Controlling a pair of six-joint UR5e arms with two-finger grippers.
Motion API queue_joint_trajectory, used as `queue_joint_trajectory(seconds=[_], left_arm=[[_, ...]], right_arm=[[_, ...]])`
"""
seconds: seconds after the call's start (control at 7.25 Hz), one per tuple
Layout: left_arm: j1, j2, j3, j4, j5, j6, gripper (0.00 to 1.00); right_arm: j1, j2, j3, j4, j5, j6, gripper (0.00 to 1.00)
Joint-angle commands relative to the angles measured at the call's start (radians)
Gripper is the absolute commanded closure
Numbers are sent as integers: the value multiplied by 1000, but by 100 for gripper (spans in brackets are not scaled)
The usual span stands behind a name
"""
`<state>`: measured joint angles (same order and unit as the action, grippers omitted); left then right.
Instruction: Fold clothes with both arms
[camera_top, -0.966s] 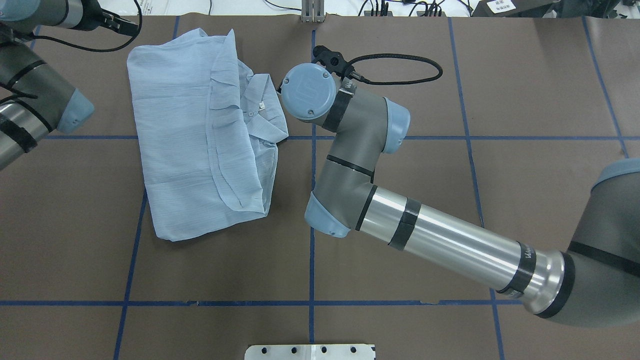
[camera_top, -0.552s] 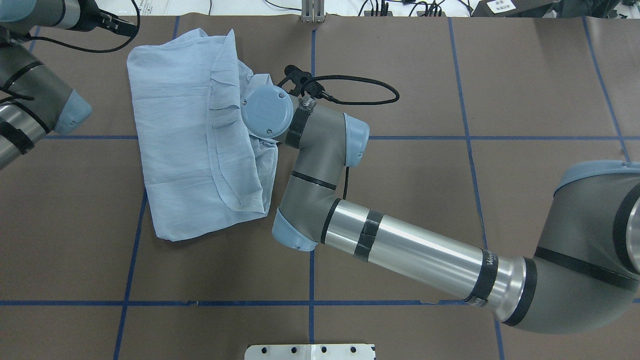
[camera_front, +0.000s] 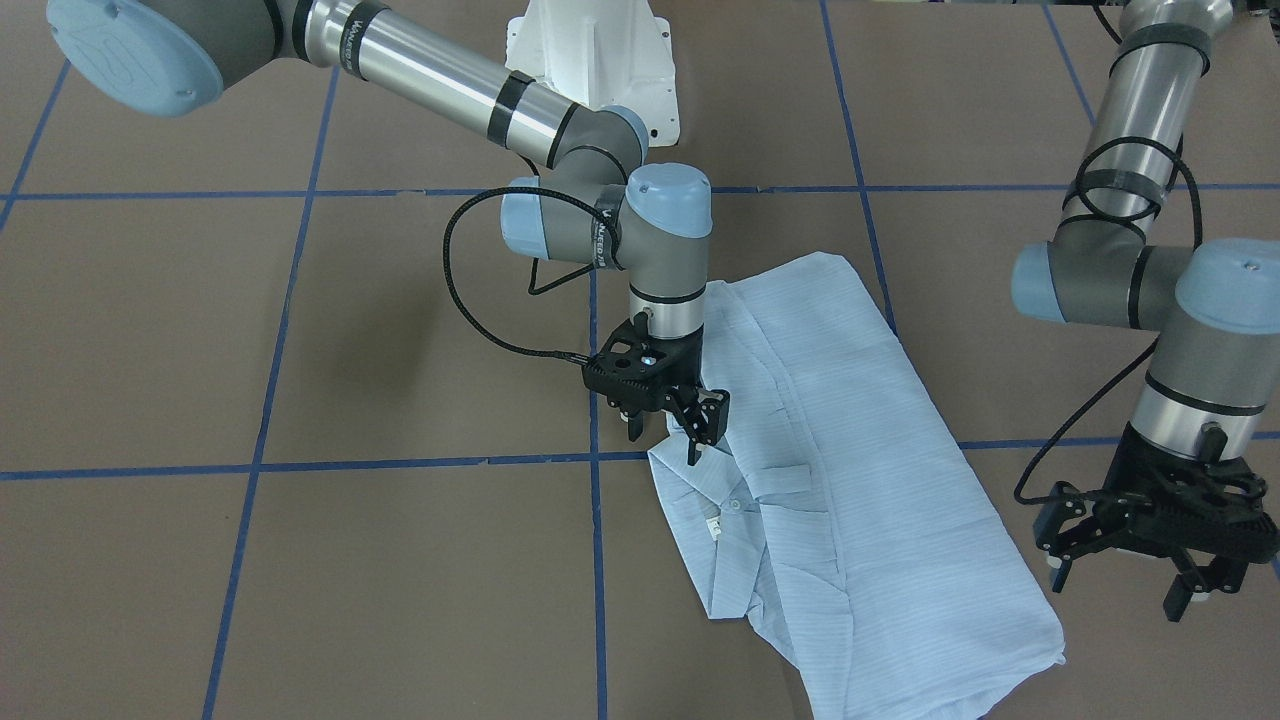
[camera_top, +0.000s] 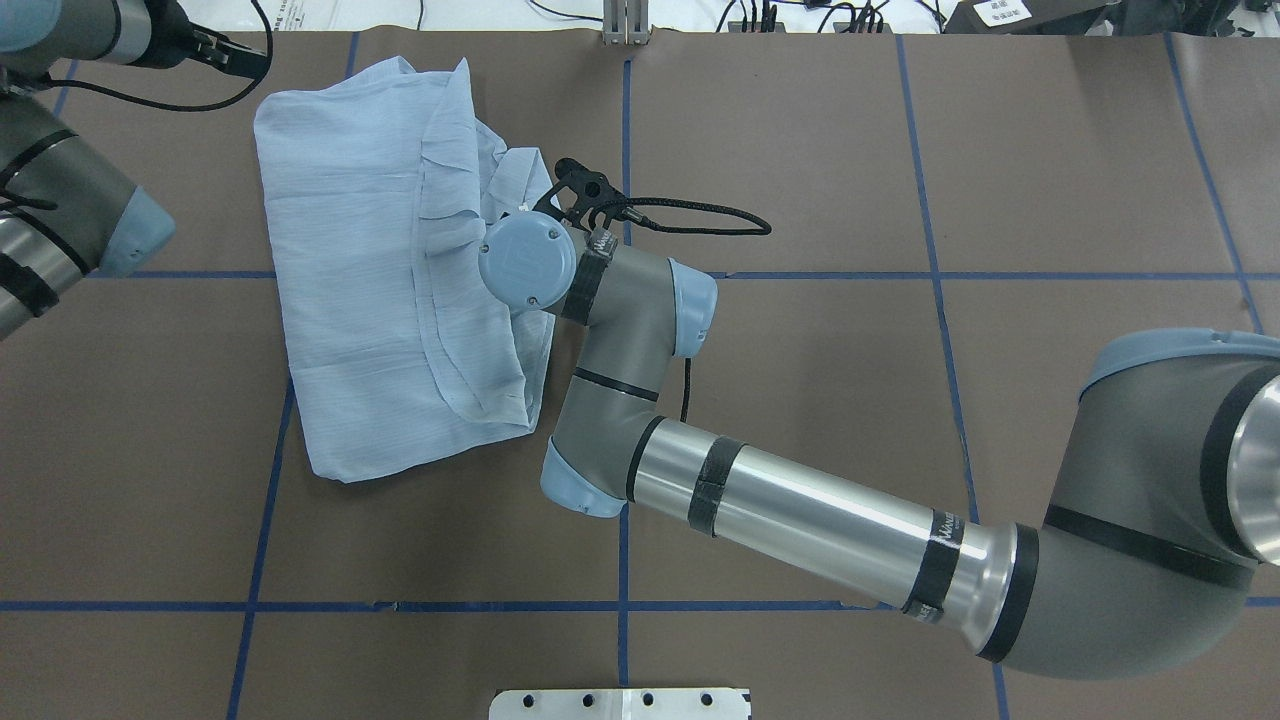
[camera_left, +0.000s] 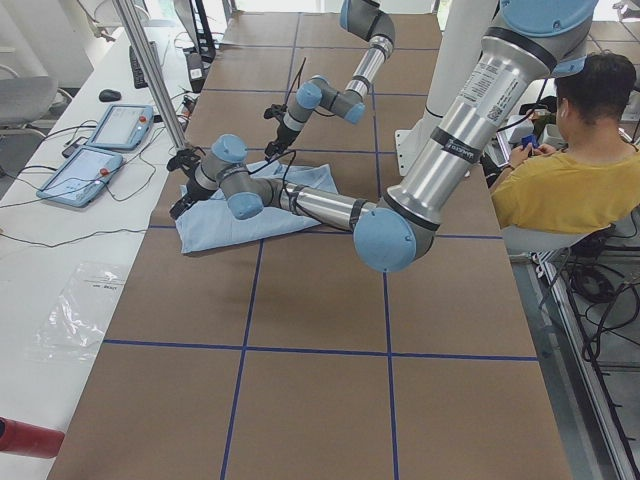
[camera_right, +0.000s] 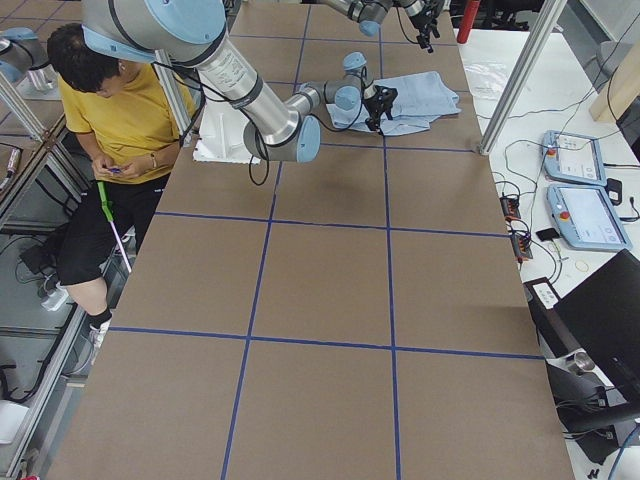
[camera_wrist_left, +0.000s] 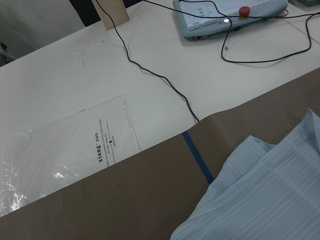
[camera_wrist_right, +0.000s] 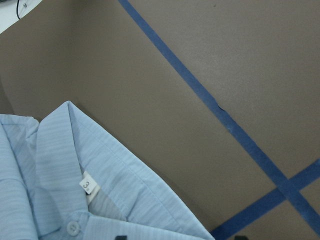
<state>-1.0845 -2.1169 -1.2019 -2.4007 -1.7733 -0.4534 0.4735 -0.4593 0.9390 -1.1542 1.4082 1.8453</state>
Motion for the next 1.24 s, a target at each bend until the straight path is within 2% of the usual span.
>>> queue_joint_trajectory(seconds=[0.0, 0.69, 0.83, 1.1], left_arm=[[0, 2, -1, 0, 0, 1, 0], [0, 5, -1, 0, -2, 2, 0], [0, 5, -1, 0, -2, 2, 0], [0, 5, -2, 0, -2, 2, 0]], right_arm=[[-13, 1, -9, 4, -20, -1, 30], [-21, 1, -19, 5, -41, -1, 38], [-21, 2, -19, 7, -46, -3, 57], [-22, 2, -20, 7, -48, -6, 67]])
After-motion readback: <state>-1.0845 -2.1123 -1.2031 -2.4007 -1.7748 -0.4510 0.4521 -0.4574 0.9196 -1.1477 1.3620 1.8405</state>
